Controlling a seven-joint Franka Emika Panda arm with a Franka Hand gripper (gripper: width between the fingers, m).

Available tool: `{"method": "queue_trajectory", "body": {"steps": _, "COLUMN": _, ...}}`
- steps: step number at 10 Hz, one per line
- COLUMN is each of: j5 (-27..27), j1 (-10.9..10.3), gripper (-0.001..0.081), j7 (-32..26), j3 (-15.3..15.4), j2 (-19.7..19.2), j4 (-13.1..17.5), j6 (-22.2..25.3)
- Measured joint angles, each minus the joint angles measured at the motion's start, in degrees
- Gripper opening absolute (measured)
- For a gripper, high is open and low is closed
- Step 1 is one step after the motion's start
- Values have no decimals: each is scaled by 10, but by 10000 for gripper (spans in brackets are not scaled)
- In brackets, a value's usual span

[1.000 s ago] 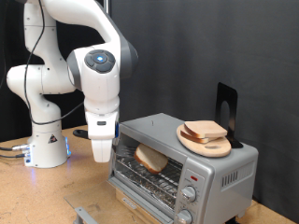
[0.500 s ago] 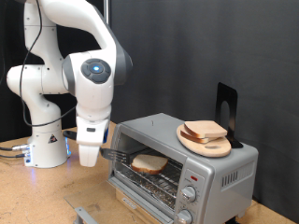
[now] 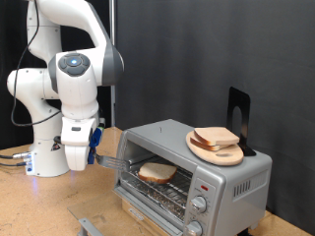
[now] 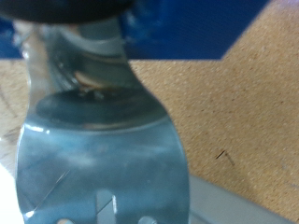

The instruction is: Make a piece of toast with the oven

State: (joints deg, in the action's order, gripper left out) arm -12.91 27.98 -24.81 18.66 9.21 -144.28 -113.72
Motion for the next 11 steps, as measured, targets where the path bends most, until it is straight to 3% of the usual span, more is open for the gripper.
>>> {"method": "queue_trajectory", "body": {"steps": 3, "j5": -25, "j1": 2, "gripper": 393, "j7": -46, "j3": -22, "j2": 12, "j4": -3, "j6": 1}}
{"method": "queue_trajectory", "body": {"steps": 6, "j5": -96, "j1": 10, "gripper": 393, "j7": -118, "j3": -72, "j2": 65, "j4": -9, "j6": 4}}
{"method": "queue_trajectory", "body": {"steps": 9, "j5": -144, "j1": 11, "gripper": 393, "j7": -130, "j3": -106, "j2": 113, "j4": 7, "j6": 36}}
{"method": "queue_trajectory", "body": {"steps": 11, "j5": -148, "j1": 11, "gripper": 393, "j7": -130, "j3": -111, "j2": 120, "j4": 10, "j6": 51}}
